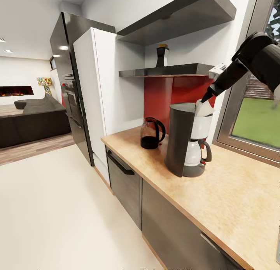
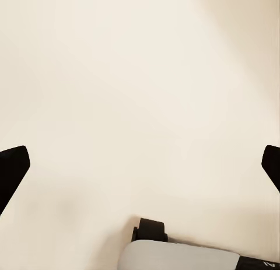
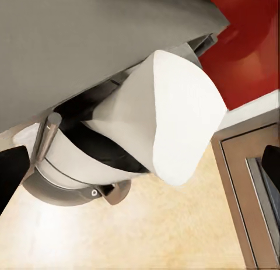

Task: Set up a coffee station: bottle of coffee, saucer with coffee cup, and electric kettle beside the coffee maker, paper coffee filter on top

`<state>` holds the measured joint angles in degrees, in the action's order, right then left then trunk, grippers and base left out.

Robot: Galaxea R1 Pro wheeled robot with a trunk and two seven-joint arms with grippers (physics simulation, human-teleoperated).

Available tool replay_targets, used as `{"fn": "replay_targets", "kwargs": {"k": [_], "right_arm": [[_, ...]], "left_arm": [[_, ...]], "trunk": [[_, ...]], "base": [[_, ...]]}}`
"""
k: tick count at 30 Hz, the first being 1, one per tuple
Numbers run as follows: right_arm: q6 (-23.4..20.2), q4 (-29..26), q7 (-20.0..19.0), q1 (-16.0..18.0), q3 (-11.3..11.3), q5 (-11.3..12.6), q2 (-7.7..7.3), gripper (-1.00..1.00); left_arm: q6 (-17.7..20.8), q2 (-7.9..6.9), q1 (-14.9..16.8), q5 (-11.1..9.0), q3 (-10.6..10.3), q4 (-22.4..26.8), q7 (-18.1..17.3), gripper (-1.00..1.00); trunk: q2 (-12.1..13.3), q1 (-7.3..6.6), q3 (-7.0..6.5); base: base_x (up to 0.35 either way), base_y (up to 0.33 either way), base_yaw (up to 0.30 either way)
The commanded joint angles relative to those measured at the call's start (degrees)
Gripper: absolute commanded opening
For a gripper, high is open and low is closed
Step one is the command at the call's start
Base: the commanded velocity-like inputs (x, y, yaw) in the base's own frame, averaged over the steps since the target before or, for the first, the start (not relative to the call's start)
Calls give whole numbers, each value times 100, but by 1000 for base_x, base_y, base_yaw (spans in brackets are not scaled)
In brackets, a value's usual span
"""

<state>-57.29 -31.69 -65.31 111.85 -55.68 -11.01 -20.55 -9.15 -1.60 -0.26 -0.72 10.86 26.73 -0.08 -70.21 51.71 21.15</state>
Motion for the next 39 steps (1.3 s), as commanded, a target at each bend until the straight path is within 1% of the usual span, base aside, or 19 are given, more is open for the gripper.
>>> {"fn": "replay_targets", "kwargs": {"k": [1,12,17,22,27,29,30,31,35,36,38,39], "right_arm": [[-11,-13,-58,15,-13,-59,-48,100],[-11,-12,-58,21,-19,-49,-146,100],[-11,-12,-60,21,-24,-44,-155,100],[-7,-12,-64,21,-32,-19,-159,100],[2,-23,-279,20,-31,5,-179,100],[5,-150,-494,17,-30,7,-186,100],[5,-355,-636,16,-30,5,-193,100],[-1,-934,-864,8,-33,11,-201,100],[-9,-1146,-934,-1,-37,23,-186,100],[-17,-1236,-963,-17,-38,38,-149,100],[-21,-1261,-977,-24,-38,59,-126,100],[-26,-1278,-1012,-32,-39,263,-64,100]], "left_arm": [[-8,1,-1,-7,8,8,-1,100],[-8,1,0,-7,12,8,-1,100],[-8,1,0,-7,11,8,-1,100],[-8,1,0,-7,12,8,-1,100],[-8,1,0,-7,12,8,-1,100],[-8,1,0,-7,19,8,-1,100],[-8,1,0,-7,31,8,-1,100],[-8,1,0,-7,104,8,-7,100],[-9,1,0,-7,156,8,-14,100],[-11,1,0,-7,184,8,-17,100],[-10,1,0,-7,192,8,-17,100],[-9,0,0,-7,199,8,-18,100]], "trunk": [[-3,-1,6],[-3,-1,6],[-3,-1,6],[-3,-1,6],[-3,-1,6],[-3,-1,6],[-3,-1,6],[-3,-1,6],[-3,-1,6],[-3,-1,6],[-3,-1,6],[-3,-1,6]], "base": [[-176,-124,0],[-140,-38,0],[-126,-2,0],[-236,0,0],[-64,0,0],[-21,0,0],[-12,0,0],[-4,0,0],[-2,0,0],[0,0,0],[0,0,0],[0,0,0]]}}
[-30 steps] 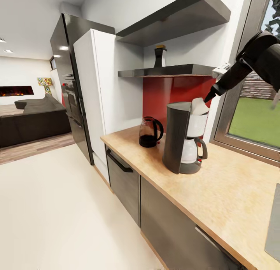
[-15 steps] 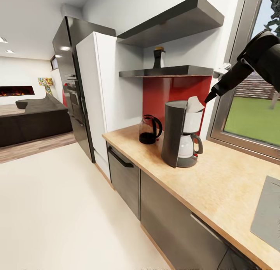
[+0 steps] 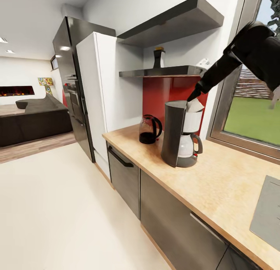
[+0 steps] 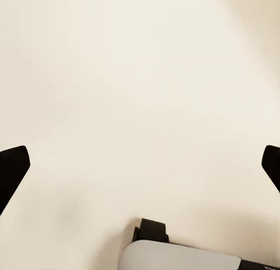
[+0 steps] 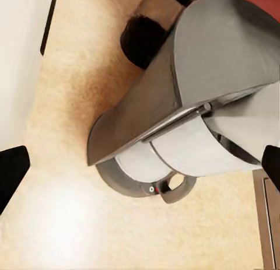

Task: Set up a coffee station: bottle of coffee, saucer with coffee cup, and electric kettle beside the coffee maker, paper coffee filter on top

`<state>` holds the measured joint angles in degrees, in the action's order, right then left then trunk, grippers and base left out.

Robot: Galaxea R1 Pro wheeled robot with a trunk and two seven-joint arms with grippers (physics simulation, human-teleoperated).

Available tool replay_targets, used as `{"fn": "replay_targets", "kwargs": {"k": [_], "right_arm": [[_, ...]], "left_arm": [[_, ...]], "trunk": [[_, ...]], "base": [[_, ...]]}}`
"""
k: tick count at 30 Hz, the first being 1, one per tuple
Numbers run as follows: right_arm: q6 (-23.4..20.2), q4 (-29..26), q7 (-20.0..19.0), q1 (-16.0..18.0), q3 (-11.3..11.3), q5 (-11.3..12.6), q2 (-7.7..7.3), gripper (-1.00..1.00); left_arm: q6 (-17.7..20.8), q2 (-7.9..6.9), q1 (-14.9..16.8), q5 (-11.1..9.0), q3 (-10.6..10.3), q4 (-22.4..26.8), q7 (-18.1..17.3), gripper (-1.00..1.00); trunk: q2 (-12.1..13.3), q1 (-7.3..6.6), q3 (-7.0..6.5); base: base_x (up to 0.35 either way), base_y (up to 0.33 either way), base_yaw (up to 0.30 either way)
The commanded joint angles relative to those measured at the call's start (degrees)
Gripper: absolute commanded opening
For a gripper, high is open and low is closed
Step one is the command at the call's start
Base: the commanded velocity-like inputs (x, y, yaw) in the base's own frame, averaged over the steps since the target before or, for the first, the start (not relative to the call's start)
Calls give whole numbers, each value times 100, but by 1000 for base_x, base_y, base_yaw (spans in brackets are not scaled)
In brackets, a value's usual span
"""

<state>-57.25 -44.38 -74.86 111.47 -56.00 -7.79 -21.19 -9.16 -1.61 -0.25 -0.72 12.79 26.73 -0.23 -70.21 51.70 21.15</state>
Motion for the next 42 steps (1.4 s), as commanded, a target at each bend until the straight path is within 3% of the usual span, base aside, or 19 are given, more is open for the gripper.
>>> {"fn": "replay_targets", "kwargs": {"k": [1,3,4,6,12,15,17,18,19,23,24,27,30,34,37,38,42], "right_arm": [[-31,-11,-66,4,-7,55,23,100],[-30,-10,-73,-3,-10,304,58,100],[-27,-5,-71,-19,-19,549,88,100],[-26,2,-65,-65,-24,748,138,100],[-17,68,-33,-276,-31,1023,359,100],[6,582,10,-455,-16,1117,982,100],[9,687,18,-466,-11,1122,1142,100],[10,783,25,-473,-7,1125,1301,100],[12,1069,192,-482,4,1131,1676,100],[12,1295,445,-484,15,1144,1949,100],[12,1388,557,-485,71,1185,2094,100],[17,1505,653,-486,397,1284,2219,100],[30,1820,687,-510,545,1322,2336,100],[44,2111,943,-663,576,1333,2440,100],[57,2270,1402,-861,593,1427,2548,100],[109,2336,1730,-1101,602,1806,2610,100],[370,2379,2334,-1571,604,2580,2657,100]], "left_arm": [[-8,-4,-2,-8,7,7,-3,100],[-9,-32,-2,-9,9,7,-3,100],[-10,-67,-2,-12,10,7,-5,100],[-12,-96,-2,-18,11,7,-7,100],[-12,-138,-2,-30,12,7,-6,100],[-15,-152,-2,-30,13,7,-4,100],[-14,-153,-2,-28,13,7,0,100],[-15,-152,-2,-27,13,7,2,100],[-14,-154,-2,-27,13,7,4,100],[-15,-155,-2,-26,13,7,7,100],[-15,-153,-2,-26,13,7,8,100],[-12,-153,-3,-25,13,7,13,100],[-11,-155,-2,-25,13,7,14,100],[-13,-152,-3,-25,13,7,14,100],[-15,-152,-2,-25,13,7,14,100],[-15,-149,-2,-25,13,7,14,100],[-16,-148,-2,-25,11,7,14,100]], "trunk": [[-3,0,6],[-3,0,6],[-3,0,6],[-3,0,6],[-3,0,6],[-3,0,6],[-3,0,6],[-3,0,6],[-3,0,6],[-3,0,6],[-3,0,6],[-3,0,6],[-3,0,6],[-3,0,6],[-3,0,6],[-3,0,6],[-3,0,6]], "base": [[0,0,0],[0,0,0],[0,0,0],[0,0,0],[0,0,0],[0,91,0],[0,201,0],[0,171,0],[0,56,0],[0,35,0],[48,91,0],[49,70,0],[16,22,0],[3,5,0],[1,2,0],[0,0,0],[0,0,0]]}}
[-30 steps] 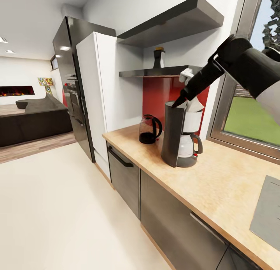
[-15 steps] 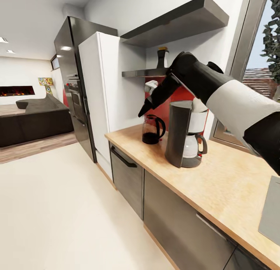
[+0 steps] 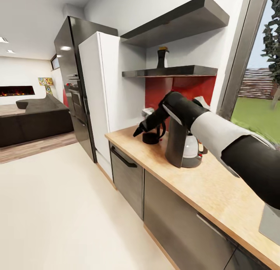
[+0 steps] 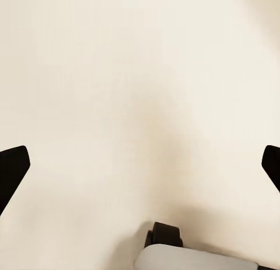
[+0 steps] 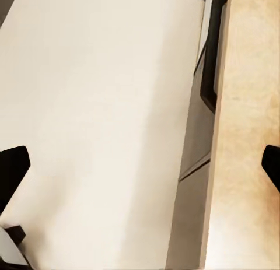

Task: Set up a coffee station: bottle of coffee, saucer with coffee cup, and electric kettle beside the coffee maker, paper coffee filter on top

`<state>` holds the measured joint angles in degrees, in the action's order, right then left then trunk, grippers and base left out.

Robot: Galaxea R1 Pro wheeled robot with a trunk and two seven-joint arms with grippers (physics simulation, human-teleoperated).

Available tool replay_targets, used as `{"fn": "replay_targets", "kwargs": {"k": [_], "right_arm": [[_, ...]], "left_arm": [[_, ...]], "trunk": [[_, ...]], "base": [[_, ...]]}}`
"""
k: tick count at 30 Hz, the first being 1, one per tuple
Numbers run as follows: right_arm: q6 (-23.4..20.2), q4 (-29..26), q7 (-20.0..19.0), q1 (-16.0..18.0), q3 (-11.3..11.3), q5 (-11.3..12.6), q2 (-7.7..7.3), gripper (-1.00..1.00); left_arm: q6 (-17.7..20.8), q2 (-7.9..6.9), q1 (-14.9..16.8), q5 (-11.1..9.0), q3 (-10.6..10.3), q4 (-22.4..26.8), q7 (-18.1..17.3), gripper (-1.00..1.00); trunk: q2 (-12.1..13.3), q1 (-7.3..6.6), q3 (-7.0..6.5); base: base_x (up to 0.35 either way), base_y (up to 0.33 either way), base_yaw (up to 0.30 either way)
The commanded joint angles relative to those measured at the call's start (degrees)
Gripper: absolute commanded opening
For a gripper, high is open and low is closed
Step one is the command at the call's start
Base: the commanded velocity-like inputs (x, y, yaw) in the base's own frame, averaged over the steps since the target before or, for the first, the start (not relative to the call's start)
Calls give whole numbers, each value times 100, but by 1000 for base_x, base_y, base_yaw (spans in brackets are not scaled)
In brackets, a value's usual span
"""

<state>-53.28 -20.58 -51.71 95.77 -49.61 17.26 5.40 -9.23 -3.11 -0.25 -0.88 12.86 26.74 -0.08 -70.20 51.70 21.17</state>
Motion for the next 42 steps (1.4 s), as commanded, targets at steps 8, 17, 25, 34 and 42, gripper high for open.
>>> {"fn": "replay_targets", "kwargs": {"k": [8,17,25,34,42], "right_arm": [[858,-15,1430,-1218,-58,1479,275,100],[1343,-28,1601,-1853,-66,1624,363,100],[1436,-32,1611,-2120,-67,1625,368,100],[2788,-5,1596,-3717,-65,1600,311,100],[3912,347,1565,-5294,-50,1613,-299,100]], "left_arm": [[-8,-2,-2,-10,6,7,-1,100],[-8,-5,-2,-15,6,7,-1,100],[-8,-6,-2,-10,6,7,-1,100],[-8,-6,-2,-16,11,7,-1,100],[-8,-1,-2,-17,15,7,-8,100]], "trunk": [[-5,0,4],[-5,0,4],[-5,0,4],[-5,0,4],[-5,0,4]], "base": [[0,0,0],[0,73,0],[0,60,0],[0,2,0],[0,0,0]]}}
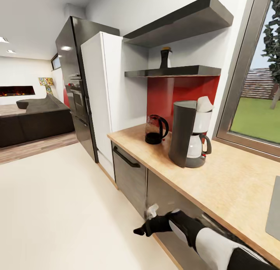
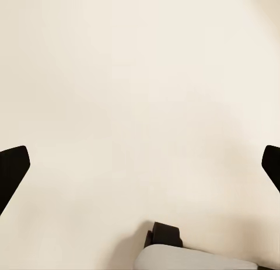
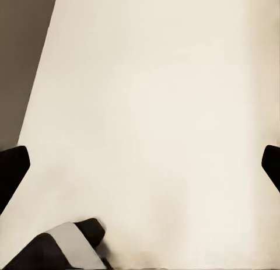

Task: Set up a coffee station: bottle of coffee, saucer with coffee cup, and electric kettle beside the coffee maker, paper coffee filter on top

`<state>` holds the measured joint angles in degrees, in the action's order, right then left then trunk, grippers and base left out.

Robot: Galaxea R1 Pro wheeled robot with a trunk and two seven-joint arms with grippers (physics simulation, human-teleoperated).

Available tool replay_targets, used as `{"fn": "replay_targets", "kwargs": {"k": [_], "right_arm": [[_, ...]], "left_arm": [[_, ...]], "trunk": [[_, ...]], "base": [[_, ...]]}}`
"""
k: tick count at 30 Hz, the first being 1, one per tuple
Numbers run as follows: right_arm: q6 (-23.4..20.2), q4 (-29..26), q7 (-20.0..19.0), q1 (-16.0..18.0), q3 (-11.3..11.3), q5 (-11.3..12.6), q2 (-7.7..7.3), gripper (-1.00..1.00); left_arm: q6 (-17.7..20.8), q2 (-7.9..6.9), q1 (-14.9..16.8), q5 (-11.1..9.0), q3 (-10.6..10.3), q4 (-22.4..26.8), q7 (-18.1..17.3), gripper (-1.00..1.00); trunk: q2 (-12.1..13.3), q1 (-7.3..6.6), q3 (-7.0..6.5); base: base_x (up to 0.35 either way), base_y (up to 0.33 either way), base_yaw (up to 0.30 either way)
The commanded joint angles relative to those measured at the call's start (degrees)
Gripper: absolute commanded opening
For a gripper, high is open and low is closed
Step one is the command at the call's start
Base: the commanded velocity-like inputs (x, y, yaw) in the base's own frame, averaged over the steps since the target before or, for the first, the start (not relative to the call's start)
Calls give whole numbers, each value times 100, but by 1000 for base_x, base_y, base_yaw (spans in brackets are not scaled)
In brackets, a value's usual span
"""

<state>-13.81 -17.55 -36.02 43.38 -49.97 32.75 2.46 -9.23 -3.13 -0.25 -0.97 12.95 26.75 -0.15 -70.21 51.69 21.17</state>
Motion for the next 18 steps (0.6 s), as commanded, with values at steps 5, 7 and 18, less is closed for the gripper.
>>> {"fn": "replay_targets", "kwargs": {"k": [5,7,18], "right_arm": [[1251,1333,-183,-1019,1,95,-359,100],[1286,1384,-194,-1141,2,97,-416,100],[1816,1903,-253,-1948,4,269,-872,100]], "left_arm": [[-9,5,-2,-13,14,-2,-3,100],[-9,5,-2,-15,14,-2,-3,100],[-9,5,-2,-18,14,-11,-8,100]], "trunk": [[-3,1,4],[-3,1,4],[-3,1,4]], "base": [[0,0,0],[0,0,0],[0,0,0]]}}
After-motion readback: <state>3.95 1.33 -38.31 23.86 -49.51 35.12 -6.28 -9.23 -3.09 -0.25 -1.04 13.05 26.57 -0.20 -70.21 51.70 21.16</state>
